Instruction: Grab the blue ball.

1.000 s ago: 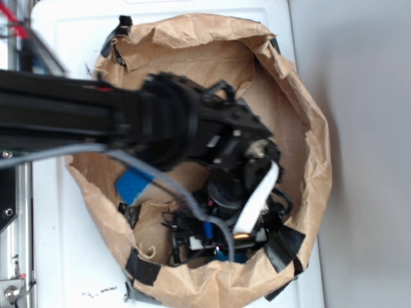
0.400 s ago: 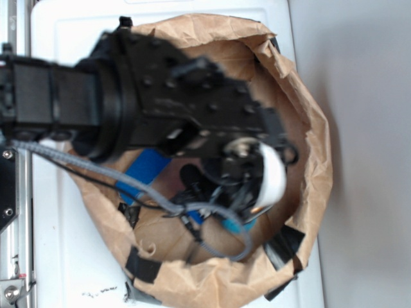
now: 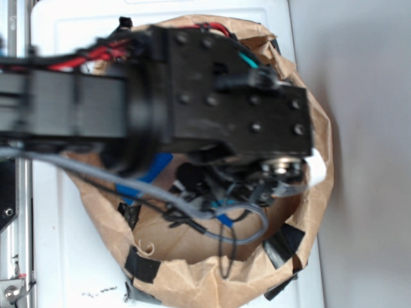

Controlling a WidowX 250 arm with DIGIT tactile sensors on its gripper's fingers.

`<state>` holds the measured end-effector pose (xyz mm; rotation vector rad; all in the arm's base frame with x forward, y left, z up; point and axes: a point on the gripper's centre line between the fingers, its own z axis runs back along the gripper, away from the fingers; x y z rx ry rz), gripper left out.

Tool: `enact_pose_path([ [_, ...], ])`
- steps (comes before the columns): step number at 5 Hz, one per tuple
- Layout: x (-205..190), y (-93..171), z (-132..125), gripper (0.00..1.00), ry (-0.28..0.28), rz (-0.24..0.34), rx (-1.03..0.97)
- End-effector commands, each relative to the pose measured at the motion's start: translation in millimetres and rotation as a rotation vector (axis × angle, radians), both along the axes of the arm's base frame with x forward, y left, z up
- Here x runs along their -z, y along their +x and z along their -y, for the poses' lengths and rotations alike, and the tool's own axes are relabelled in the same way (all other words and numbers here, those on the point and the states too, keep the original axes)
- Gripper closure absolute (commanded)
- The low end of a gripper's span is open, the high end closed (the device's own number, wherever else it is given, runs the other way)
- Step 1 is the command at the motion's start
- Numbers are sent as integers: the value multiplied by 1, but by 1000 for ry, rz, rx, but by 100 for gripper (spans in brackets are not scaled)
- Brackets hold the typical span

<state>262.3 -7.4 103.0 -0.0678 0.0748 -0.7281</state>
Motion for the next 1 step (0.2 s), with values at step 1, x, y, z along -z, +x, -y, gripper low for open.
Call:
enact_pose_path([
  [1,-33,-26,-5,100,2,211,-29],
])
